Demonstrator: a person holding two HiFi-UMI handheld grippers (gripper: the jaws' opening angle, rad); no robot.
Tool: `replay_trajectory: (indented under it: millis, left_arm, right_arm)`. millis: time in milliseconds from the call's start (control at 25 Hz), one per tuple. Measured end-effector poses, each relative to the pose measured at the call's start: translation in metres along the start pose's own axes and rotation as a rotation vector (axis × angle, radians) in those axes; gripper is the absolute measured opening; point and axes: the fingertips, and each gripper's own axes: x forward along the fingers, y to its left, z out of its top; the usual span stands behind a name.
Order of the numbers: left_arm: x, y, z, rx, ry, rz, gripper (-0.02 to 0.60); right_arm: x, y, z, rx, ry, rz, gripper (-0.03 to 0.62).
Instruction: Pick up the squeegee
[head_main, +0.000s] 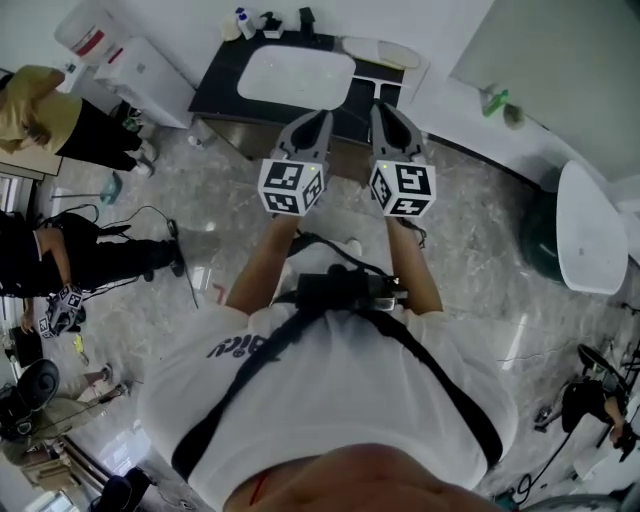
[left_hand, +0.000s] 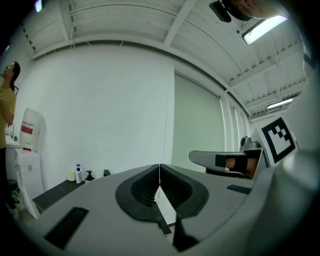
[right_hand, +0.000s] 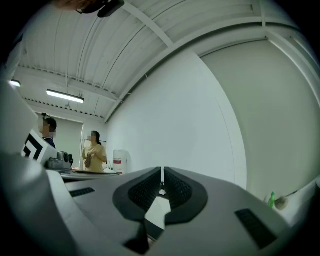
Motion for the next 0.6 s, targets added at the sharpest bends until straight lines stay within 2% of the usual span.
replay_trajectory:
  millis: [240,600]
  left_arm:
    - [0.042,0.025,-0.006,-0.016,0.018,-0.013,0.012]
    - [0.126,0.097,-0.009,-0.041,0.035,-0.113,0.012]
  right_arm:
    - [0.036,-0.01,-0.016,-0.002,0.036,0.01,0.008]
    - [0.134,-0.04,-0.023,-0.03,0.066,-0.098,0.008]
